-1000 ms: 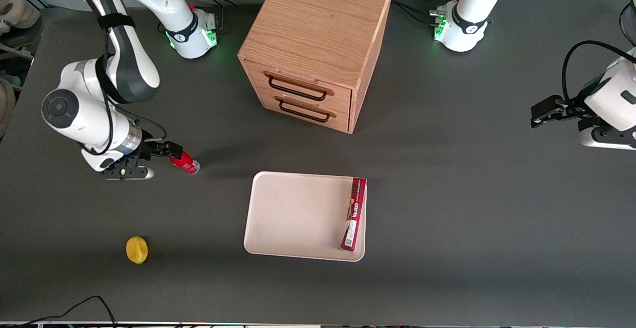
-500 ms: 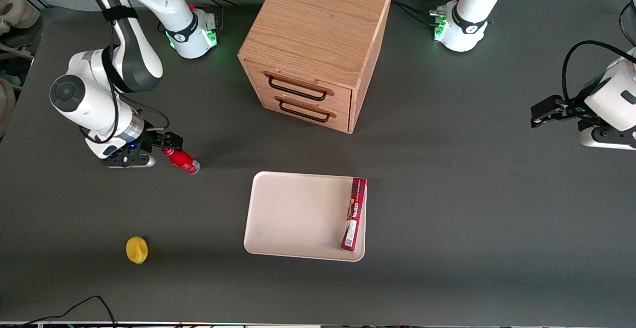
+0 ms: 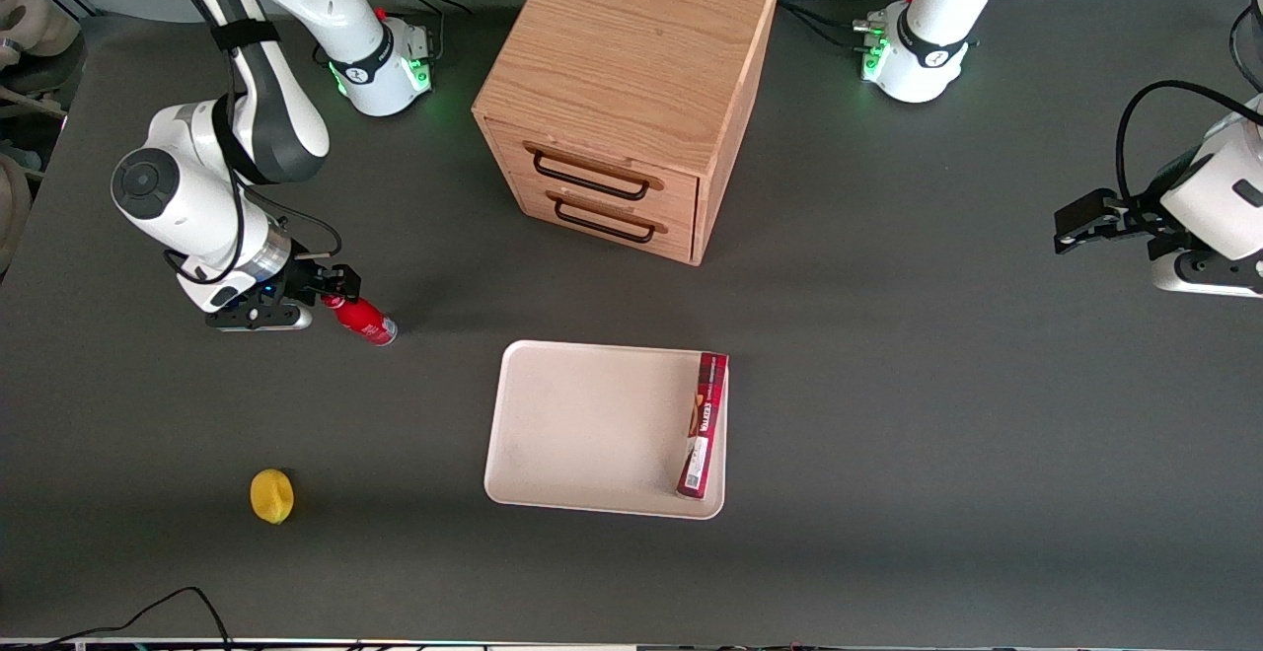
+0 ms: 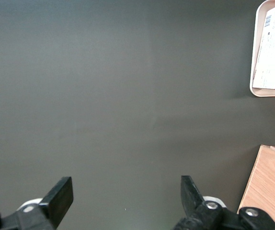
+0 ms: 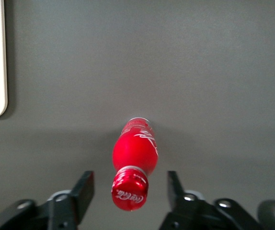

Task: Place coke bottle on tray
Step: 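Close the right gripper around the bottle's neck near the cap, then lift the bottle with the right gripper and swing it toward the tray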

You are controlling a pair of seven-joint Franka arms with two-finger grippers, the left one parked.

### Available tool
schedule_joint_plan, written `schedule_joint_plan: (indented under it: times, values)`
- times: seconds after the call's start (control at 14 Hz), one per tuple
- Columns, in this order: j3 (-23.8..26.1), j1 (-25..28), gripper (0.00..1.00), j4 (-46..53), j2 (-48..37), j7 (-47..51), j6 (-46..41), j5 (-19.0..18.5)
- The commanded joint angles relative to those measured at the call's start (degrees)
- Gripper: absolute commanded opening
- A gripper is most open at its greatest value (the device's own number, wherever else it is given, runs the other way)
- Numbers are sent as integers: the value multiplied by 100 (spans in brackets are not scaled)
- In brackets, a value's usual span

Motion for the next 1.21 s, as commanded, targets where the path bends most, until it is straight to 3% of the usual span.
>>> schedule_joint_plan:
  times: [0.0,0.5,1.14]
  values:
    - [11,-52,0,-154,-204,-190,58,104]
    - [11,-52,0,107,-266,-208,-300,95]
    - [-33,-105,0,2997,-143,-41,-3735,104]
